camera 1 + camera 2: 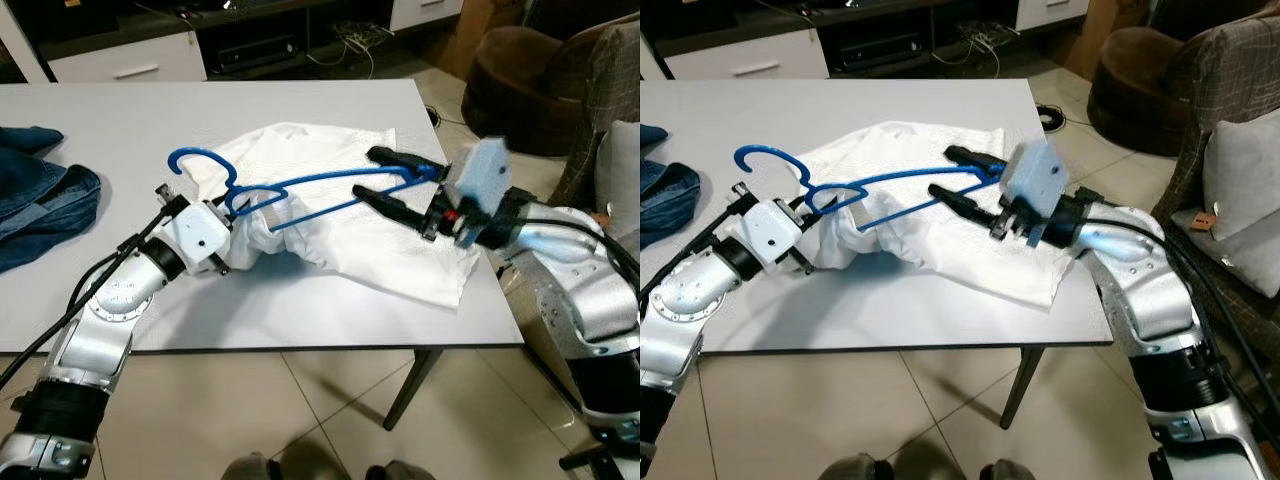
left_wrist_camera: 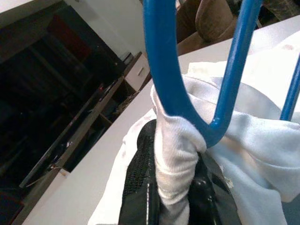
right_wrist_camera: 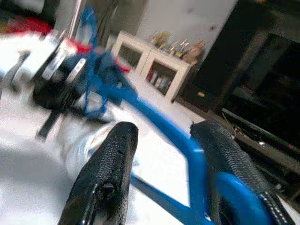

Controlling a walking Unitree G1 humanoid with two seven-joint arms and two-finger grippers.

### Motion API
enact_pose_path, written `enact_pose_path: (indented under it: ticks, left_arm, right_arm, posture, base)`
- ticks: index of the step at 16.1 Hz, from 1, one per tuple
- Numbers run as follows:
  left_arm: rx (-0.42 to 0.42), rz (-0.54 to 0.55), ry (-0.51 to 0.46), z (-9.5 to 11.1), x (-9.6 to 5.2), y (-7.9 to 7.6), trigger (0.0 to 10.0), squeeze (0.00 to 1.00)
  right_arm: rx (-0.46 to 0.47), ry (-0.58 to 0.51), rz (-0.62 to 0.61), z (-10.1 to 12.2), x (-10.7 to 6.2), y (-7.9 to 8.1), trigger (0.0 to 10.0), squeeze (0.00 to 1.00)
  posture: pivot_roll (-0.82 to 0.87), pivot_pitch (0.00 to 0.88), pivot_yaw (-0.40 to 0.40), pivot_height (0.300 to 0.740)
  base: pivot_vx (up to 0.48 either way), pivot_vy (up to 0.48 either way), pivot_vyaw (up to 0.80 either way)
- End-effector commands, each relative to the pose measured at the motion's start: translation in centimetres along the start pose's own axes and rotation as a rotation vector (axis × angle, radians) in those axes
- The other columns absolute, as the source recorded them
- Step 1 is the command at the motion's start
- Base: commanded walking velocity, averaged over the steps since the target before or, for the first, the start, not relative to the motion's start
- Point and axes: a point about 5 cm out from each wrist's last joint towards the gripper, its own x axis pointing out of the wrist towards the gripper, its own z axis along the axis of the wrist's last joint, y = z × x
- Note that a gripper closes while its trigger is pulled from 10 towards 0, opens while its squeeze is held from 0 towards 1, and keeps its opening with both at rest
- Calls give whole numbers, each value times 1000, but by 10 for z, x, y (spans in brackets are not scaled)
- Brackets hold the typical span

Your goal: Hang hanger

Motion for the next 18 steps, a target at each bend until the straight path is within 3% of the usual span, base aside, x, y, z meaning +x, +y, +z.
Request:
enact_pose_path:
  ticks: [1, 3, 5, 8, 11, 12, 14, 18]
  left_arm:
    - [24, -8, -7, 2, -1, -1, 0, 0]
    - [20, -7, -6, 2, -1, -2, 0, 0]
    - [18, -9, -7, 2, -1, -3, 0, 0]
    - [17, -13, -8, 2, 0, -3, 0, 0]
    - [19, -9, -4, 2, -1, -2, 0, 0]
    - [19, -1, -1, 1, -1, -1, 0, 0]
    - [14, 31, 1, 1, 0, 6, 0, 0]
    - [3, 30, -1, 0, -1, 9, 0, 0]
  right_arm:
    - [29, -35, -18, 6, -1, -5, 10000, 0]
    - [151, -113, -87, 9, -3, -11, 10000, 0]
    - [216, -159, -130, 12, -6, -17, 10000, 0]
    - [246, -153, -165, 8, -13, -22, 10000, 0]
    - [219, -142, -213, 10, -23, -31, 10000, 0]
    - [201, -136, -257, 11, -28, -38, 10000, 0]
    - [175, -125, -476, 9, -48, -63, 10000, 0]
    - [205, -163, -744, 8, -69, -87, 10000, 0]
  posture:
    - [-45, 34, 23, 740]
    - [-46, 36, 23, 740]
    - [-49, 38, 26, 740]
    - [-49, 40, 28, 740]
    - [-48, 39, 28, 740]
    - [-47, 39, 27, 740]
    - [-50, 41, 27, 740]
    - [-61, 43, 33, 740]
  base:
    - [0, 0, 0]
    - [0, 0, 0]
    - [0, 0, 0]
    - [0, 0, 0]
    - [0, 0, 0]
    - [0, 0, 0]
    - [0, 0, 0]
    - [0, 0, 0]
